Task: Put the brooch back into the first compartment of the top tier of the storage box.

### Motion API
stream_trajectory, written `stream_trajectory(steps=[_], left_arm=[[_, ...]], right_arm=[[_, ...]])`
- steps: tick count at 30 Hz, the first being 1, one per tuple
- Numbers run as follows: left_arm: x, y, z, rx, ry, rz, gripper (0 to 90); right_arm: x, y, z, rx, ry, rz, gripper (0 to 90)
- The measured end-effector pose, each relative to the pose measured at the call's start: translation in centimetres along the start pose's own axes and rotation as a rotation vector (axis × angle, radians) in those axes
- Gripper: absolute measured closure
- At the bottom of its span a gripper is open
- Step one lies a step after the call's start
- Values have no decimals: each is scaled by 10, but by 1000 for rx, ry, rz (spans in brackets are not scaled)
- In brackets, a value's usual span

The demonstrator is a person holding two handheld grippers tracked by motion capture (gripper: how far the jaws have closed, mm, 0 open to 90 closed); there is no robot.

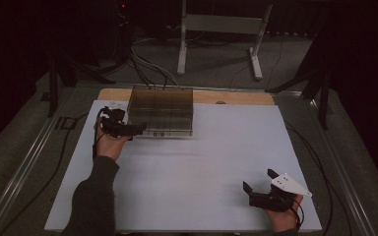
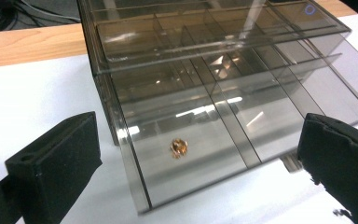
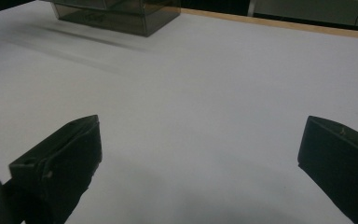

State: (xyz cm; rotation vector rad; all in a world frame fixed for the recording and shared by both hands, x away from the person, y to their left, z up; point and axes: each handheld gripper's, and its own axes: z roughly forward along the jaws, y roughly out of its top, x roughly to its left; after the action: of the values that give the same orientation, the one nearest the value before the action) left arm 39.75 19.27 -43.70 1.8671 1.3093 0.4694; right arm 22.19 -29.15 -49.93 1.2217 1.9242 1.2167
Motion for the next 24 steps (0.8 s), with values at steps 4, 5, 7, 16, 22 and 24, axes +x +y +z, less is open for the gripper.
stream_trajectory(steps=[4,5,7,16,22,24], left_arm=[[0,-7,-9,-17,1,20,2],[0,-12,-13,-22,2,33,2],[0,-14,-15,-22,4,41,2],[3,-35,-34,-43,-22,56,3],[-4,-53,-45,-45,-14,91,3],[-6,-62,-48,-56,-14,94,3]], right_arm=[[0,0,0,-1,1,1,0],[0,0,0,0,2,-2,0],[1,0,0,0,2,-2,0],[2,0,1,2,4,0,0],[2,0,1,3,6,-6,0],[3,0,1,2,7,-5,0]])
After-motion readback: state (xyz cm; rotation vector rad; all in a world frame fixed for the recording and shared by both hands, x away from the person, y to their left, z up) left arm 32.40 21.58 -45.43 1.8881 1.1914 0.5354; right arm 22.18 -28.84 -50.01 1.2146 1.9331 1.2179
